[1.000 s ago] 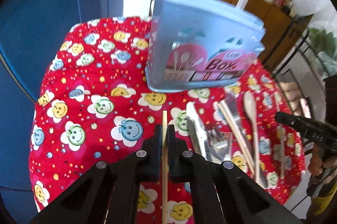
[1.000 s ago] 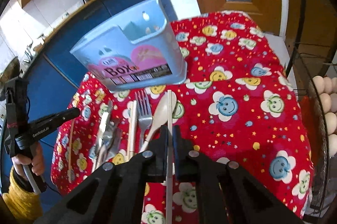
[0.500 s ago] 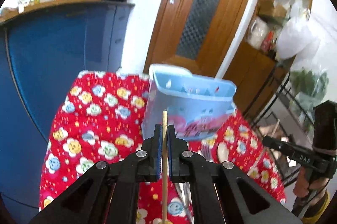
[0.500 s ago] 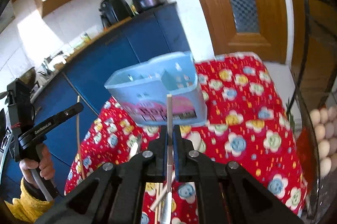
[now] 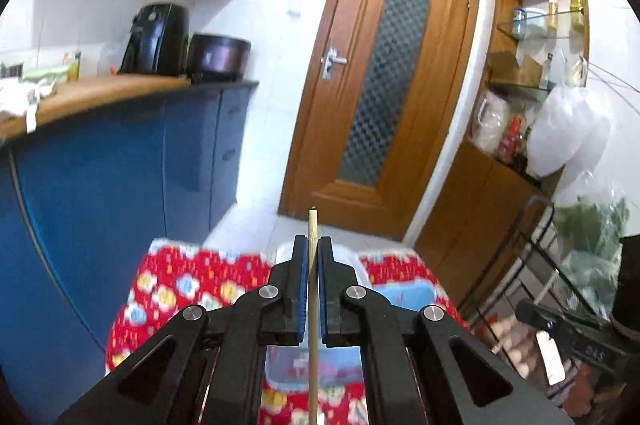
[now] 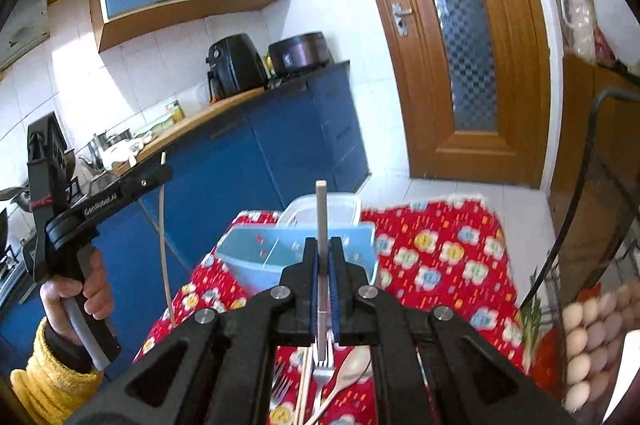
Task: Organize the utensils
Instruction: 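Lift both chopsticks and carry them over the blue holder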
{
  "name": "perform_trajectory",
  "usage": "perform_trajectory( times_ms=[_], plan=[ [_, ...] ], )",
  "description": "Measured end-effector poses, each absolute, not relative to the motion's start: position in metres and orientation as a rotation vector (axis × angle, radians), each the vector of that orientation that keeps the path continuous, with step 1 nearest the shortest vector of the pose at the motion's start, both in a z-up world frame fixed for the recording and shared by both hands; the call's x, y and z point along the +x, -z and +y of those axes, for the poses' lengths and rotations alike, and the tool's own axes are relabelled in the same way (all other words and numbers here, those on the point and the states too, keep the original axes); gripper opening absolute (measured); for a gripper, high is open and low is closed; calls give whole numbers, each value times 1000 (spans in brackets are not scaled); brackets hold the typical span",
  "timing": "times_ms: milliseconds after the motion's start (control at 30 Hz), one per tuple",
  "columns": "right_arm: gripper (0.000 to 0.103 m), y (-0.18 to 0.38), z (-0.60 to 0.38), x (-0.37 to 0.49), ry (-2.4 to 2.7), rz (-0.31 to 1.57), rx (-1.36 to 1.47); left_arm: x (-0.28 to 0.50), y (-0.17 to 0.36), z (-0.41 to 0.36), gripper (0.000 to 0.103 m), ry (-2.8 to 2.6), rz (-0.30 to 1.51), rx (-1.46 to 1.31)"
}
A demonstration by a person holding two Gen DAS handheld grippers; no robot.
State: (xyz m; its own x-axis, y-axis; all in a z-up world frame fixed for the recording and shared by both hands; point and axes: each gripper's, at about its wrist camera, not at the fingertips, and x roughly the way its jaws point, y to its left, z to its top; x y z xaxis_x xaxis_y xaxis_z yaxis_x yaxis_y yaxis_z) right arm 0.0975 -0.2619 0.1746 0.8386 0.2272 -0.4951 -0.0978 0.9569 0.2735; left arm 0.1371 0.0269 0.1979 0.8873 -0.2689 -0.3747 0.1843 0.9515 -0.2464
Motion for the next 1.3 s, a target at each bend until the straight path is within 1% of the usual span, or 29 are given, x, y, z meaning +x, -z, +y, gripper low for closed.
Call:
perform_trajectory(
  times_ms=[167,367,533,700,900,1033,1300],
  plan=[
    [6,-189,-268,119,-152,521,244,158,-226,16,4,215,320,-195],
    [6,-195,-263,142,-109,484,188,179,-237,7,4,189,225,-195],
    [6,-187,-256,165,-99,490,139,193,-221,7,4,174,192,-214],
    [6,-169,-250,180,-106,506,107,209,-196,9,4,158,201,-239],
    [6,-144,-240,188,-107,537,53,212,-167,10,4,133,195,-240],
    [6,-130,-240,194,-113,564,60,214,-151,3,4,129,216,-189],
    [6,-116,-235,197,-133,595,54,209,-134,1,4,131,226,-169]
  ],
)
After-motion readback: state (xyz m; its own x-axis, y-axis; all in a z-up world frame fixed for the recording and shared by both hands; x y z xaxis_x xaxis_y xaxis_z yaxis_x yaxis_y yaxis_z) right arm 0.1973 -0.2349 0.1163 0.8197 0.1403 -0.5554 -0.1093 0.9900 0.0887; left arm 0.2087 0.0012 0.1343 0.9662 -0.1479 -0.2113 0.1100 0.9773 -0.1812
